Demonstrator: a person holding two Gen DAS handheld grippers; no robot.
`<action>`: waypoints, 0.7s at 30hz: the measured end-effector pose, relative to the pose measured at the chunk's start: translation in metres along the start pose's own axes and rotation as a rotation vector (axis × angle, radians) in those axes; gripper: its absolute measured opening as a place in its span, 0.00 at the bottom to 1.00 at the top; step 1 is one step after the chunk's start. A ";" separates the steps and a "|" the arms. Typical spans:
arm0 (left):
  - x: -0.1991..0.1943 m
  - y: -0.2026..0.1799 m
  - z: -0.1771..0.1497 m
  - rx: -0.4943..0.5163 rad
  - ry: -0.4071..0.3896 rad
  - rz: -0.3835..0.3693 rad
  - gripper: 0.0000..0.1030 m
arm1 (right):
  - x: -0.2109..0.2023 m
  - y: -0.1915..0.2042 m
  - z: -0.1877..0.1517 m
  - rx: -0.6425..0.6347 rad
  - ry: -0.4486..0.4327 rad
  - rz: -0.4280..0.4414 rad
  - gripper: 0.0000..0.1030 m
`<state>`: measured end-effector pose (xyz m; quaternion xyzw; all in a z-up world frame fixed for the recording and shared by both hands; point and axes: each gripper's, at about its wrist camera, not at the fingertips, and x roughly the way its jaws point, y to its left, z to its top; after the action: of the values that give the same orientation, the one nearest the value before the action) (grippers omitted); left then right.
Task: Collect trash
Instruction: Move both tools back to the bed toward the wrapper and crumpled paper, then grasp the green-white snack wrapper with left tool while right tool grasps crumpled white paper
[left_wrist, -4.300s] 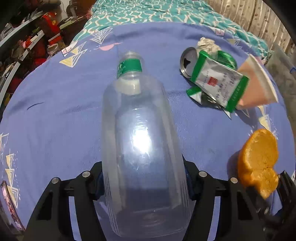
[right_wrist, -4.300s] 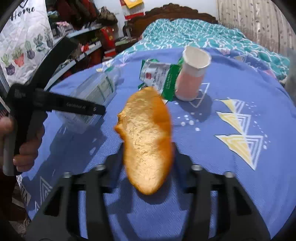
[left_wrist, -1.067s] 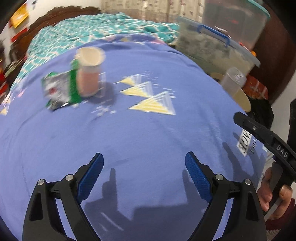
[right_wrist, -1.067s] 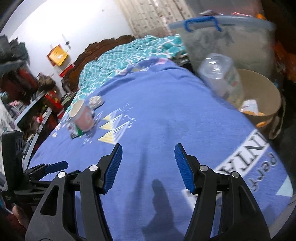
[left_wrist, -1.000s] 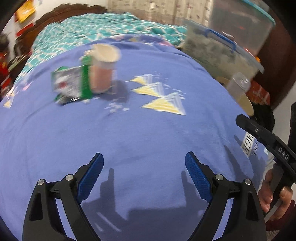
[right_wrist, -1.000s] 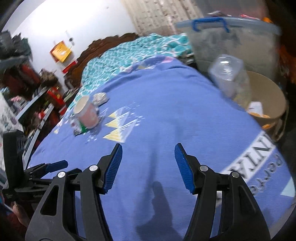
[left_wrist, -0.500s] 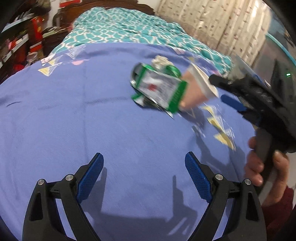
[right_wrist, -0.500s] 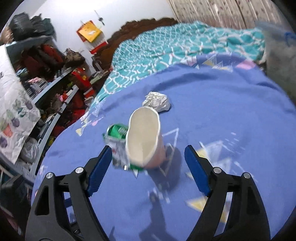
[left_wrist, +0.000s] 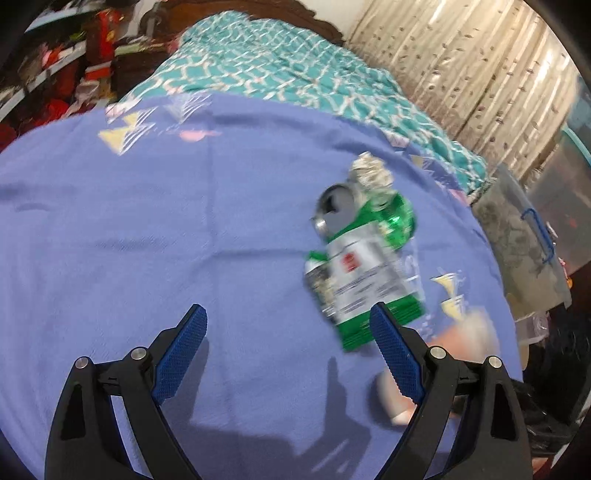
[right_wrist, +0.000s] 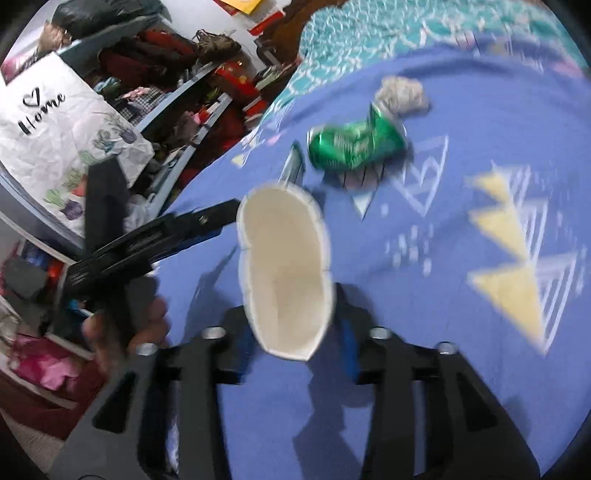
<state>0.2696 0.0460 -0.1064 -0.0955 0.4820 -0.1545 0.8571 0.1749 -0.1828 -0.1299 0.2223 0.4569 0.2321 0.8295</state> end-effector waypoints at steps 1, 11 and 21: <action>0.001 0.004 -0.003 -0.012 0.006 0.000 0.83 | -0.005 -0.002 -0.001 -0.009 -0.026 -0.035 0.87; 0.023 -0.021 0.009 0.055 0.029 -0.002 0.83 | -0.042 -0.044 0.088 0.042 -0.323 -0.316 0.86; 0.071 -0.061 0.018 0.144 0.047 0.081 0.76 | 0.093 -0.051 0.232 -0.080 -0.031 -0.422 0.86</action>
<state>0.3087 -0.0357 -0.1350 -0.0105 0.4930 -0.1562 0.8558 0.4277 -0.2054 -0.1082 0.0922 0.4710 0.0675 0.8747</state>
